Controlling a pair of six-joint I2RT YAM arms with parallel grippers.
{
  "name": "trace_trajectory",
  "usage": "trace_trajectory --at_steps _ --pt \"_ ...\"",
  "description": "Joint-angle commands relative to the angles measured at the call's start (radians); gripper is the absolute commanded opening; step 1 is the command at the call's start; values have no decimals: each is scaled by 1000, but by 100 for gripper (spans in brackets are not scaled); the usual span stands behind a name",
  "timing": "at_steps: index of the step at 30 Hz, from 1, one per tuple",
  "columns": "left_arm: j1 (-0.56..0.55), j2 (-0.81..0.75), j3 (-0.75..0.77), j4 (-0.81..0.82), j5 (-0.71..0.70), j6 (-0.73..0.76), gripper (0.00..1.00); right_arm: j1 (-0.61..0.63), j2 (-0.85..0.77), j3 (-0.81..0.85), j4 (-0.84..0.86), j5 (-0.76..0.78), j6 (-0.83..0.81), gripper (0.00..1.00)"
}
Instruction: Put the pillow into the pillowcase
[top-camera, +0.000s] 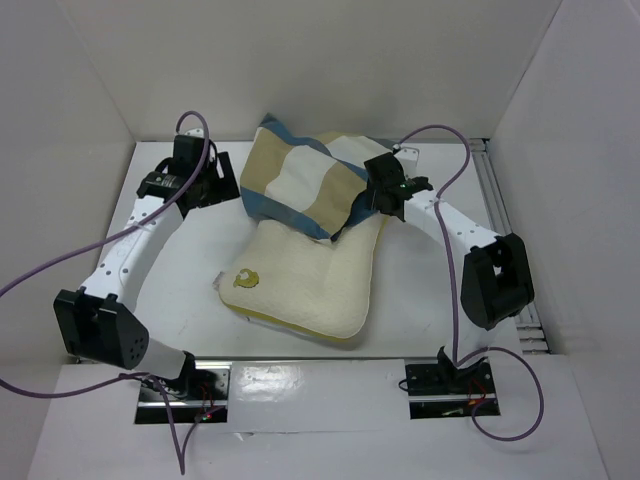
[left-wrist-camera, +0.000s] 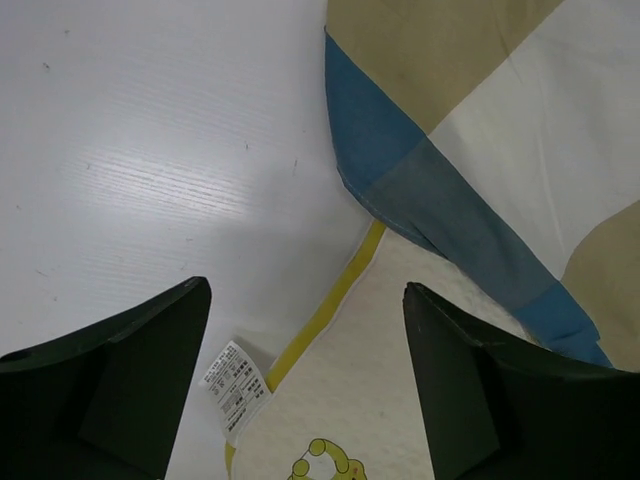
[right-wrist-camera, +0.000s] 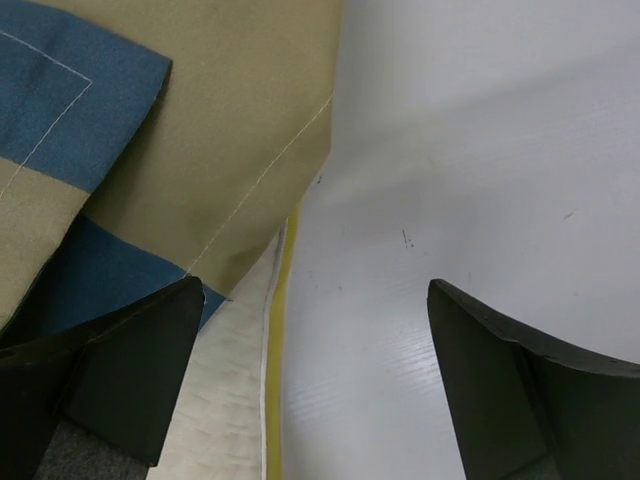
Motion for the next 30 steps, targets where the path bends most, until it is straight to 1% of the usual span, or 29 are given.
trace_trajectory --at_steps 1,3,5,7,9,10,12,13,14,16,19,21,22,24,25,27,28,29,30 --pt "3 -9 18 3 79 5 91 4 -30 5 -4 -34 7 100" --pt "-6 2 27 3 121 5 91 13 -58 -4 5 -74 -2 100" --pt "-15 18 39 12 142 5 94 13 -104 -47 16 -149 -2 100" --pt "-44 46 53 12 185 17 95 24 -168 -110 45 -237 -24 100" --pt "-70 66 78 12 194 35 95 49 -213 -153 57 -261 -15 100" --pt "-101 89 99 12 194 35 95 50 -254 -196 57 -310 -14 100" --pt "-131 120 125 12 179 46 96 76 -291 -231 45 -344 -2 100" --pt "-142 138 157 12 190 46 98 76 -328 -248 45 -359 16 100" --pt "-142 176 171 12 207 46 98 102 -346 -286 33 -386 16 100" --pt "-151 219 213 12 252 34 98 118 -381 -325 24 -397 44 100" --pt "-162 310 265 23 271 25 98 132 -447 -395 15 -440 90 100" --pt "-176 356 283 33 254 35 99 132 -471 -430 15 -498 102 100" --pt "-191 403 283 33 242 35 99 143 -484 -440 15 -517 111 100" --pt "-216 471 308 33 207 36 100 155 -484 -469 40 -569 111 100" --pt "-225 471 308 44 207 36 100 155 -484 -480 54 -584 122 100" --pt "-240 534 320 44 198 36 100 168 -466 -512 88 -635 133 100" --pt "-251 555 337 44 198 36 98 177 -454 -512 134 -655 133 100" --pt "-251 577 337 44 207 36 92 177 -440 -529 161 -676 133 100" --pt "-251 618 374 44 217 36 79 186 -402 -529 182 -689 143 100"
